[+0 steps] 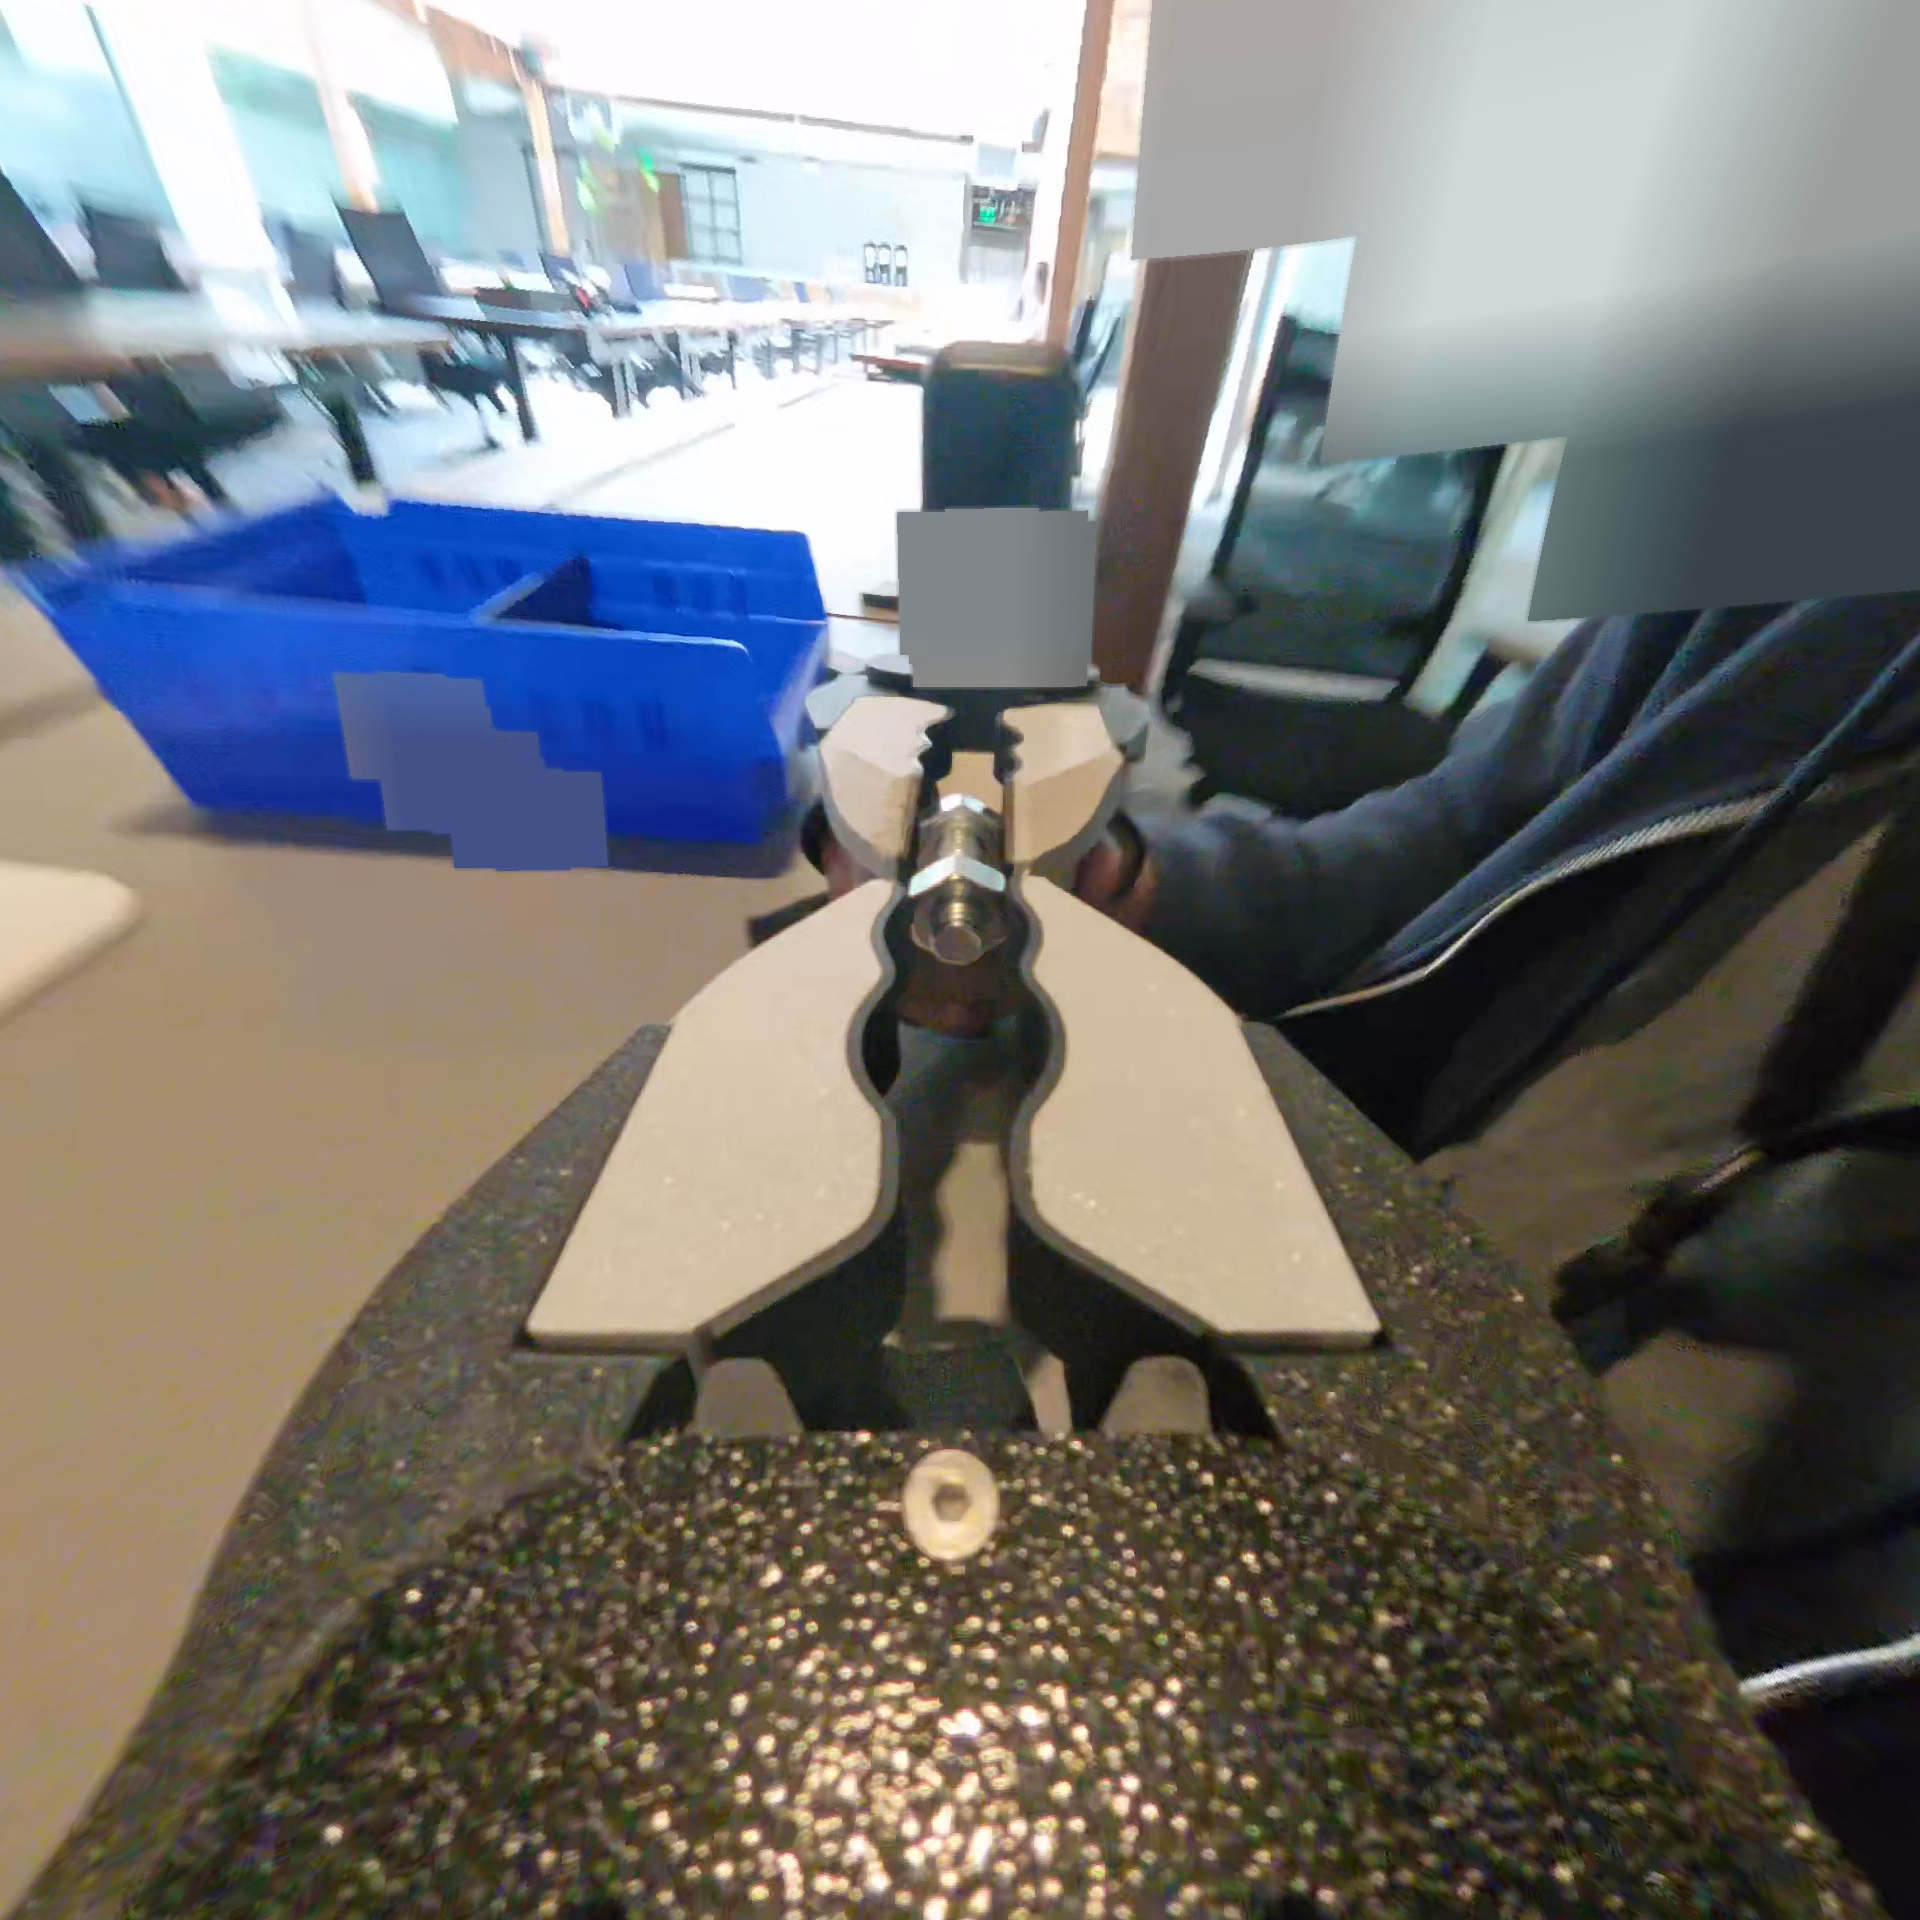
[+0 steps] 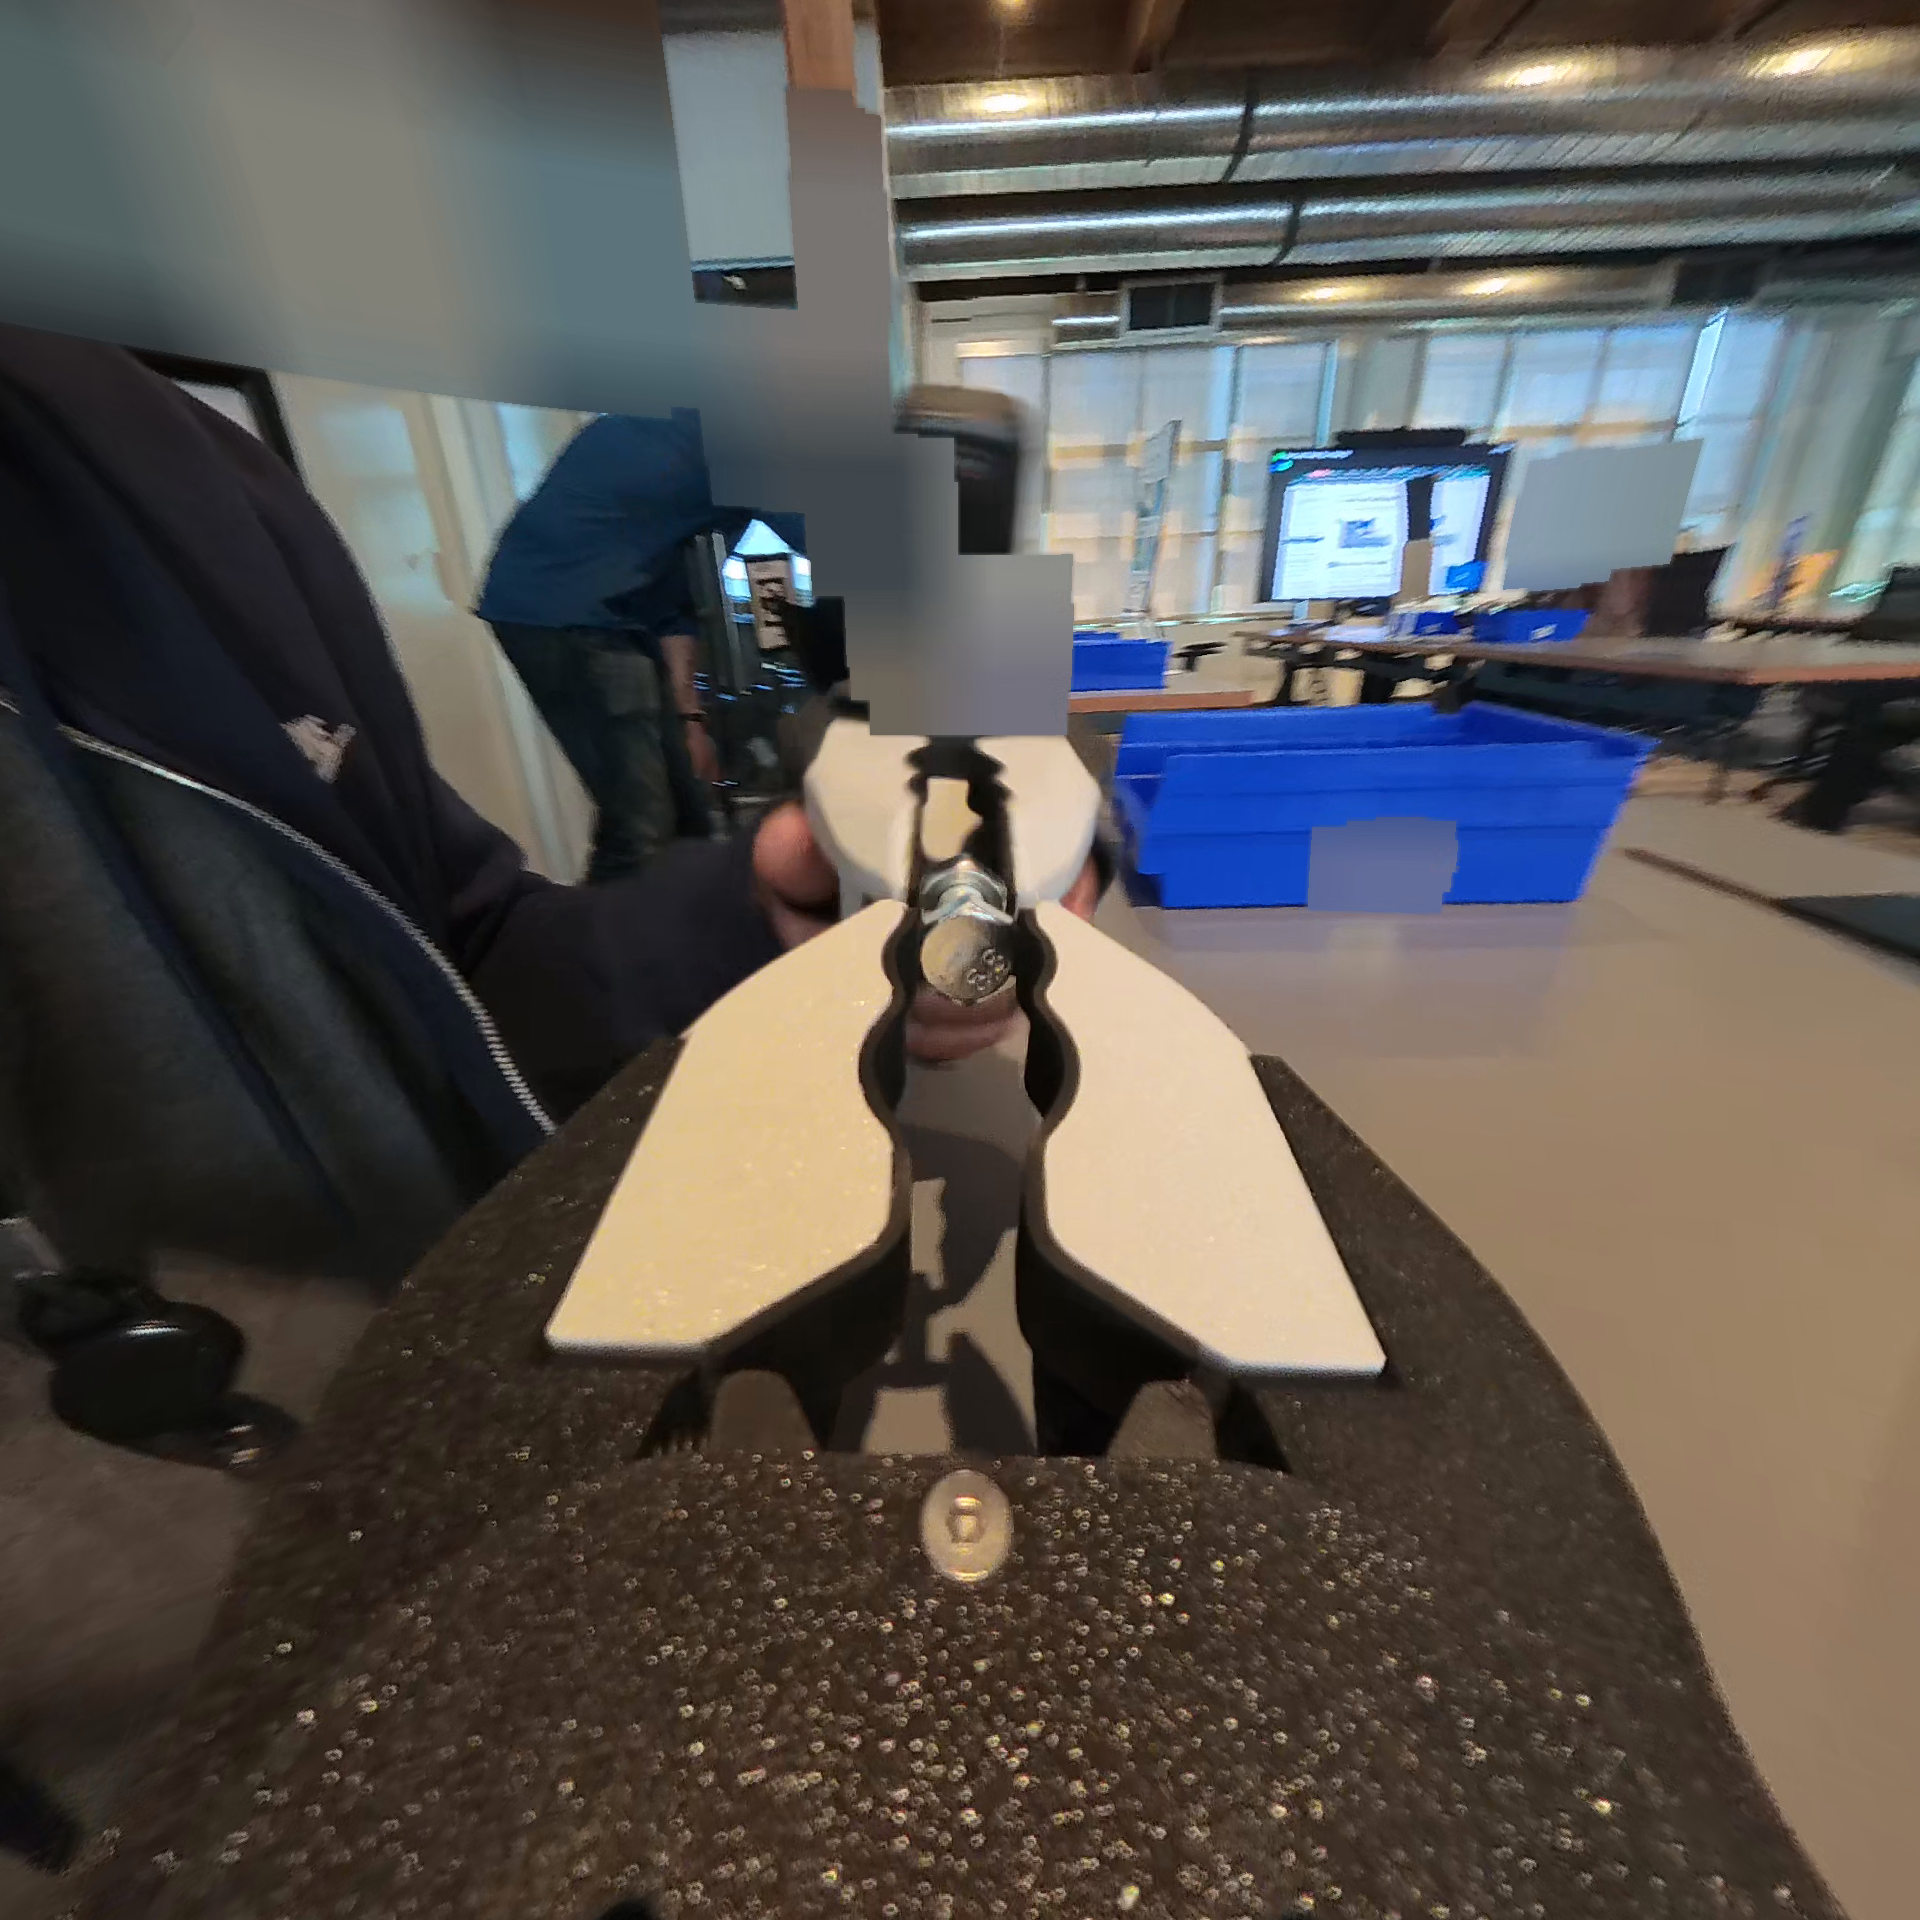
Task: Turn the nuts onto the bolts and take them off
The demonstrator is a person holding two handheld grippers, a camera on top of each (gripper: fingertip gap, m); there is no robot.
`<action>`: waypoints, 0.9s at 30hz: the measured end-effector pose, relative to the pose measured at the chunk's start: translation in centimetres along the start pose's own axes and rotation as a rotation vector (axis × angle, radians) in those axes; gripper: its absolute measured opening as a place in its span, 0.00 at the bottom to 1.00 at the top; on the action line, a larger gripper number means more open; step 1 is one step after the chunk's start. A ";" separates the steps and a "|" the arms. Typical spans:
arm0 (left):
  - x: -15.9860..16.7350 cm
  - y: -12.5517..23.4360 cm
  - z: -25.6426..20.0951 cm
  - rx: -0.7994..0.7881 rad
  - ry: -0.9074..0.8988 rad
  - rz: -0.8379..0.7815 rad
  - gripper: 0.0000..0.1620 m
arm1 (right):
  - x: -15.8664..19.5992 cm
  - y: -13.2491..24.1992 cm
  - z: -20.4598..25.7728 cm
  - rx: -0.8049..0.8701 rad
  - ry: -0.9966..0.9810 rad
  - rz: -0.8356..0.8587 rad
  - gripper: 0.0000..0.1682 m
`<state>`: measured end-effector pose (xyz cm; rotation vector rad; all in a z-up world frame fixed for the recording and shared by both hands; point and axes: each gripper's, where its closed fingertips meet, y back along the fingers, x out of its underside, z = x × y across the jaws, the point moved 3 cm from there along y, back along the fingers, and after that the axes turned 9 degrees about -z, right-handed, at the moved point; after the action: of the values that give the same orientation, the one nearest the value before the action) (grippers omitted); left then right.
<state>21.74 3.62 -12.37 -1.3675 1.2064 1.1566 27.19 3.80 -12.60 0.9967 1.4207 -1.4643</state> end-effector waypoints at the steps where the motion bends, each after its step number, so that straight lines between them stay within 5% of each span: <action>1: 0.0 0.0 0.2 0.006 0.131 -0.014 0.10 | 0.0 0.0 -0.1 0.014 0.018 0.003 0.10; 4: 0.2 -0.2 0.6 0.048 0.437 -0.083 0.10 | -0.1 0.1 -0.2 0.039 0.052 0.006 0.10; 6: 0.1 -0.3 0.6 0.079 0.458 -0.118 0.11 | -0.2 0.2 -0.3 0.042 0.049 0.001 0.10; 10: -0.1 -0.4 0.7 0.028 0.201 -0.098 0.31 | -0.3 0.3 -0.3 0.039 0.031 -0.012 0.10; 17: -0.7 0.3 0.2 -0.075 -0.449 -0.091 0.18 | -0.4 0.2 -0.2 0.021 0.013 -0.022 0.10; 27: 0.3 0.3 -0.2 -0.026 -0.531 -0.082 0.17 | 0.0 -0.1 0.1 -0.006 0.009 0.005 0.10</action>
<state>21.51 3.40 -12.67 -1.0227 0.7494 1.3677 27.08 3.68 -12.61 1.0036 1.4265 -1.4532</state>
